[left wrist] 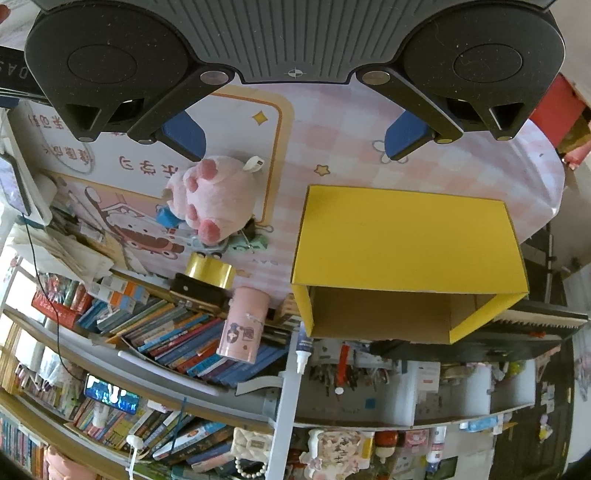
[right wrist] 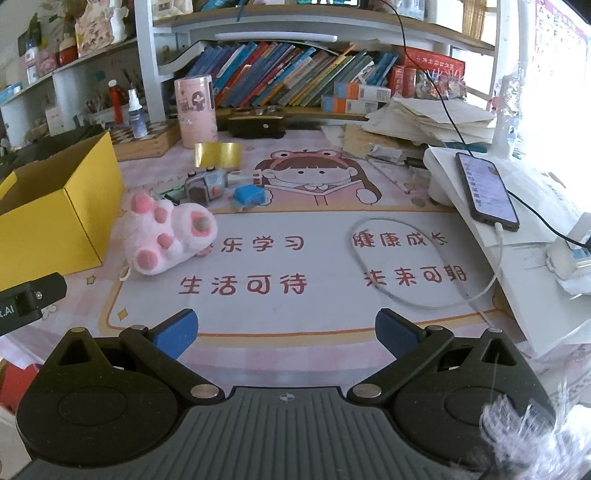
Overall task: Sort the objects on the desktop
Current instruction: 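Reach the left gripper to the pink plush pig and close on it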
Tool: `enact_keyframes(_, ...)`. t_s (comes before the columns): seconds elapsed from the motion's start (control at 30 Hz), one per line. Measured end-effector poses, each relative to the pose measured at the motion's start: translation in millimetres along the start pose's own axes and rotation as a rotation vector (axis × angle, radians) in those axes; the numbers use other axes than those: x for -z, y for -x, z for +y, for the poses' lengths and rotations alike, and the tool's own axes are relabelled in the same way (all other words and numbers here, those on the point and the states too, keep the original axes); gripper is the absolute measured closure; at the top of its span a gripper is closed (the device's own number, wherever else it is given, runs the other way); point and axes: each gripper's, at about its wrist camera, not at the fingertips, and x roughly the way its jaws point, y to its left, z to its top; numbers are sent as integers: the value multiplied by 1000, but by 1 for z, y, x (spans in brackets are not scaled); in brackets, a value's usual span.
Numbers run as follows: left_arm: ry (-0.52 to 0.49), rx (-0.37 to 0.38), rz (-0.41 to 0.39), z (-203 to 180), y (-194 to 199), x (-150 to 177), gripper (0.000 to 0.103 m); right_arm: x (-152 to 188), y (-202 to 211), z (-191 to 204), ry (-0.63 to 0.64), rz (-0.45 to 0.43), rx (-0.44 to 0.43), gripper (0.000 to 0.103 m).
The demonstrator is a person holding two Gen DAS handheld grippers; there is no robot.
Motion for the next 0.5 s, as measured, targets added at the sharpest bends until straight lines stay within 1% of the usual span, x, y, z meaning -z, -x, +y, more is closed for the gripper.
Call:
enact_keyframes(0.2, -1, -5, 32, -10, -10, -1, 0, -8, -9, -1, 38, -2, -27, 0)
enact_keyframes(0.5, 29, -12, 39, -25, -21, -3, 0, -23, -32, -10, 78, 36, -68, 0)
